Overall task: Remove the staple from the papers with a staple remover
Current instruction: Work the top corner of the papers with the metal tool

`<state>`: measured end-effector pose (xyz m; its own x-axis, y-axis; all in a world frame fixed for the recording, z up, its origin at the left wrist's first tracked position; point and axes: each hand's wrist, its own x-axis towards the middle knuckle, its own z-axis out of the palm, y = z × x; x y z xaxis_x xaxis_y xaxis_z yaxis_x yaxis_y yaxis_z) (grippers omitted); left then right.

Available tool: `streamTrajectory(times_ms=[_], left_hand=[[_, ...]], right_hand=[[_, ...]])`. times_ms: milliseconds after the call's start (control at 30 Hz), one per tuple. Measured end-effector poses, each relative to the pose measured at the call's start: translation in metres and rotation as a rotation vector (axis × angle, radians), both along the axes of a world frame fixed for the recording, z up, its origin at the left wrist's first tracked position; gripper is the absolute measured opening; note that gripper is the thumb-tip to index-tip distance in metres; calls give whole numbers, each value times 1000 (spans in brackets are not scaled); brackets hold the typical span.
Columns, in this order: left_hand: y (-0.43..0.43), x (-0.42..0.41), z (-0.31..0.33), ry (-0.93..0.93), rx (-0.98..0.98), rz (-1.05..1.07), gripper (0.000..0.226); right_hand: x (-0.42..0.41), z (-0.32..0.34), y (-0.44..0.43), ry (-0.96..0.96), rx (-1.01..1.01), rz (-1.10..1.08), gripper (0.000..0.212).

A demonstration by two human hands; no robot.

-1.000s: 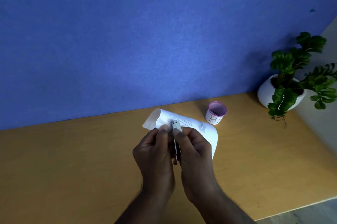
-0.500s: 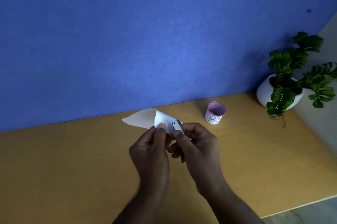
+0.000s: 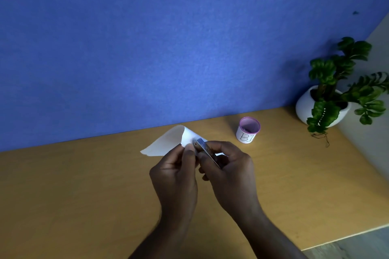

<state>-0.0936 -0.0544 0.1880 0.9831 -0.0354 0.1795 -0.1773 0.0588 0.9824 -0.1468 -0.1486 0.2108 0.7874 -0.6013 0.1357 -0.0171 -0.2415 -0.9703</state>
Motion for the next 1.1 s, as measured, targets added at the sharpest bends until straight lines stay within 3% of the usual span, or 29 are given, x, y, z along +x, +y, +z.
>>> streamTrajectory(times_ms=[133, 733, 1100], left_hand=[[0, -3, 3, -35, 20, -10, 27], [2, -1, 1, -154, 115, 24, 28], [1, 0, 5, -98, 108, 16, 39]], right_hand=[[0, 2, 1, -38, -49, -24, 14], [1, -3, 6, -110, -156, -102, 12], [3, -1, 3, -104, -242, -84, 16]])
